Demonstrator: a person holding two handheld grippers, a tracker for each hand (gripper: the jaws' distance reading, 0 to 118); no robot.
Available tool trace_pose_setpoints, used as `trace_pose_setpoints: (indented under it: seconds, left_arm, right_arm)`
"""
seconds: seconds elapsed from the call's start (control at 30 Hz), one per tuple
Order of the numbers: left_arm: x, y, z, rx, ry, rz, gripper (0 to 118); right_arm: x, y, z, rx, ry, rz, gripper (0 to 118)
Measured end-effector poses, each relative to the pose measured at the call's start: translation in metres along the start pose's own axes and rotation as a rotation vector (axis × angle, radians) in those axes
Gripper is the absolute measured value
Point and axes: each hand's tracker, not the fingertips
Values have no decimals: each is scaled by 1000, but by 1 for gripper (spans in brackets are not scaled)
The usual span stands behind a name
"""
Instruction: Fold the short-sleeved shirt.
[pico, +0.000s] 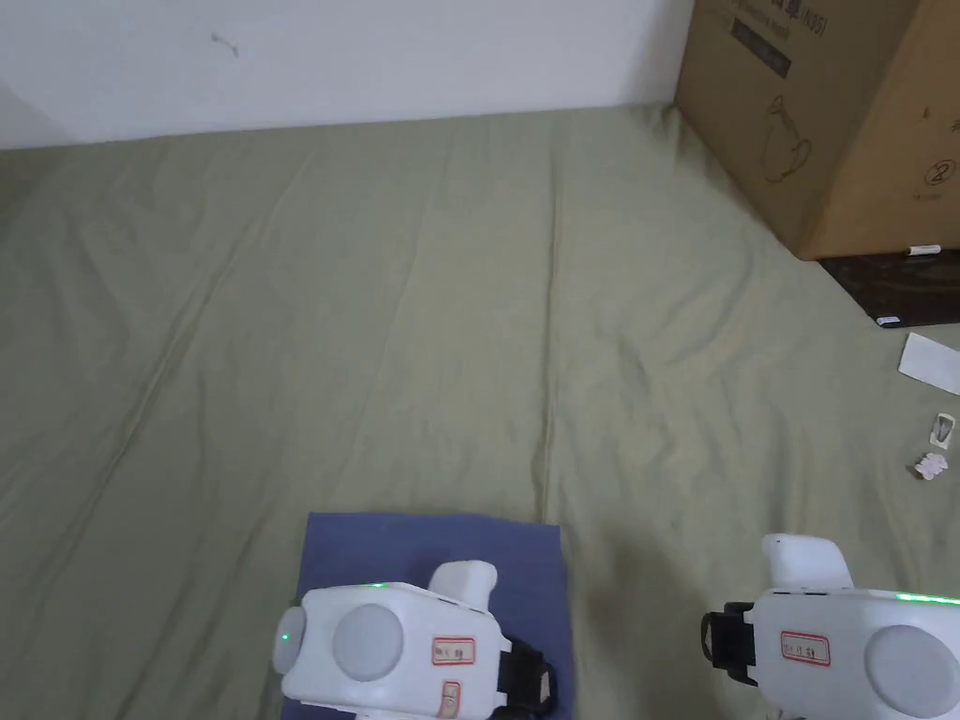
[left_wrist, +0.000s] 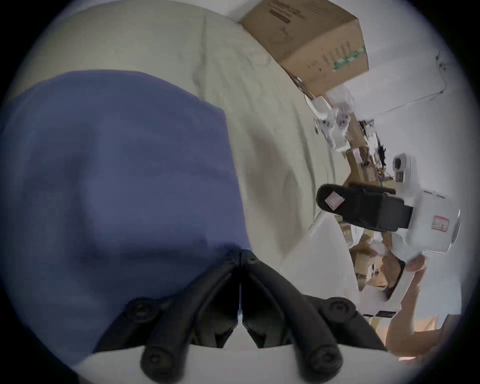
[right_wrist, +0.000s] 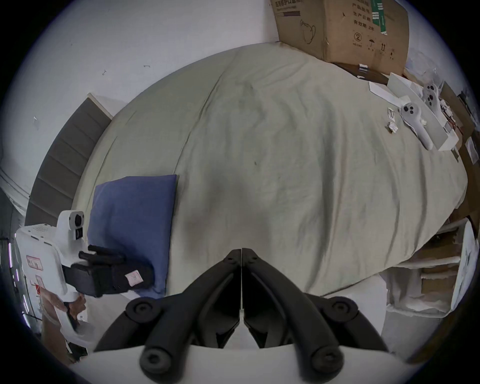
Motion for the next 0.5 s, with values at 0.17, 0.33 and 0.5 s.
trace_pose_setpoints:
  seconds: [0.17, 0.33, 0.5]
  left_arm:
    - [14, -3, -3, -10, -42, -27, 1]
    - [12, -3, 34, 64, -87, -46, 1]
    - [-32, -5, 114, 254, -81, 55, 1]
  right_arm:
    - [-2, 0, 0, -9, -8, 2, 0]
    - [-16, 7, 5, -3, 11, 28, 0]
    - [-52, 27, 12, 36, 56, 121, 0]
